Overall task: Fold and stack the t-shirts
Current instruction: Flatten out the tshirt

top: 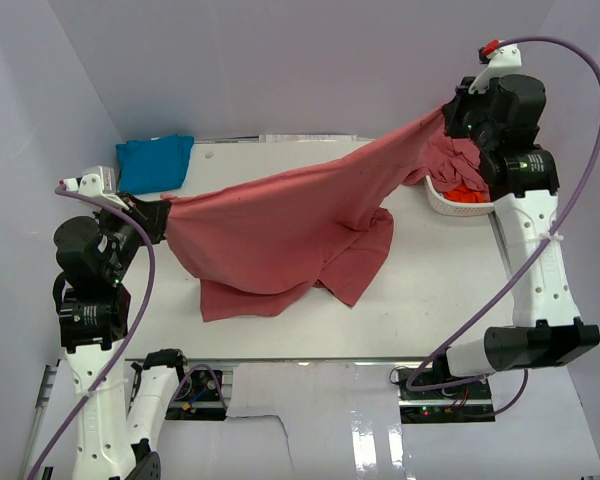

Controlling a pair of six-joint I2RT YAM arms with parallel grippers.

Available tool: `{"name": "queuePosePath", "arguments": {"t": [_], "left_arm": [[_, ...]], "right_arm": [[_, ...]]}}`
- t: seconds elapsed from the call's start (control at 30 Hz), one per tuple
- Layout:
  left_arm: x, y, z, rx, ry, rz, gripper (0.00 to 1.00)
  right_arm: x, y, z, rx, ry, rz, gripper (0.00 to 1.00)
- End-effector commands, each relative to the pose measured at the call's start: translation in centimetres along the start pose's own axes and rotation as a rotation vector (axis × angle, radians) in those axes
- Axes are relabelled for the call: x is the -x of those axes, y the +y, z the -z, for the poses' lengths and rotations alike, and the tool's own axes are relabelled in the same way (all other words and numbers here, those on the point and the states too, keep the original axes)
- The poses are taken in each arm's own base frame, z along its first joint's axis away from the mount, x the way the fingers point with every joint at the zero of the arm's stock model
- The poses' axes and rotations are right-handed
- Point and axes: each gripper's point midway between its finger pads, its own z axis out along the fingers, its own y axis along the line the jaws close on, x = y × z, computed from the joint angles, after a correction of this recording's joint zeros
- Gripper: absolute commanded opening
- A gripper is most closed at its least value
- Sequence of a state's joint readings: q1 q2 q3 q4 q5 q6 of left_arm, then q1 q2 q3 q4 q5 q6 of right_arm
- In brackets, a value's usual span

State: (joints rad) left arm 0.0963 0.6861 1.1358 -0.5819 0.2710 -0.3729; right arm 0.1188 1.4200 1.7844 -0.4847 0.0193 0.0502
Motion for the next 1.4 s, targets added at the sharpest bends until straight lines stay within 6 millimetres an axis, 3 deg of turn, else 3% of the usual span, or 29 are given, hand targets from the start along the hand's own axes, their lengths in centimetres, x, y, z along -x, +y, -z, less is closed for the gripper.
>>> {"name": "queuePosePath", "arguments": {"t": [0.0,0.27,0.43,0.57,0.6,0.73,0.8,0.9,1.0,1.13,1.2,1.37], "left_arm": [[0.6,0.2,0.4,0.015,-0.024,-0.021,0.0],[2.0,-0.2,0.9,0.026,-0.047,-0.029,0.0],[3.6,-1.5,2.3,0.0,-0.075,-0.023,0.0],[3.4,-2.5,3.2,-0.034,-0.06,0.001,0.0],[3.5,-2.8,3.8,-0.039,-0.072,0.001,0.0],[3.5,-3.1,5.2,-0.035,-0.078,0.002,0.0],[3.4,-3.2,6.0,-0.03,-0.087,0.01,0.0],[4.5,-4.2,8.6,-0.045,-0.169,0.025,0.0],[6.5,-6.3,12.5,-0.095,-0.284,0.056,0.0],[8.9,-8.7,16.7,-0.127,-0.37,0.051,0.0],[10.2,-9.8,19.1,-0.142,-0.439,0.042,0.0],[10.7,-10.7,22.3,-0.126,-0.55,0.046,0.0]], "right_arm": [[5.6,0.3,5.0,0.015,-0.158,-0.005,0.08],[5.4,1.4,7.8,0.07,-0.164,0.009,0.08],[6.9,2.6,11.5,0.126,-0.195,0.022,0.08],[5.4,3.1,12.9,0.15,-0.123,0.031,0.08],[5.9,3.2,15.0,0.149,-0.168,0.032,0.08],[5.9,2.5,18.6,0.094,-0.205,0.028,0.08],[7.2,3.1,21.6,0.117,-0.255,0.034,0.08],[8.1,3.2,26.0,0.111,-0.344,0.046,0.08],[8.5,3.4,30.2,0.108,-0.416,0.051,0.08],[9.5,5.3,35.4,0.187,-0.531,0.065,0.08],[10.6,6.5,39.1,0.22,-0.629,0.092,0.08],[11.5,10.0,45.1,0.29,-0.78,0.159,0.08]]}}
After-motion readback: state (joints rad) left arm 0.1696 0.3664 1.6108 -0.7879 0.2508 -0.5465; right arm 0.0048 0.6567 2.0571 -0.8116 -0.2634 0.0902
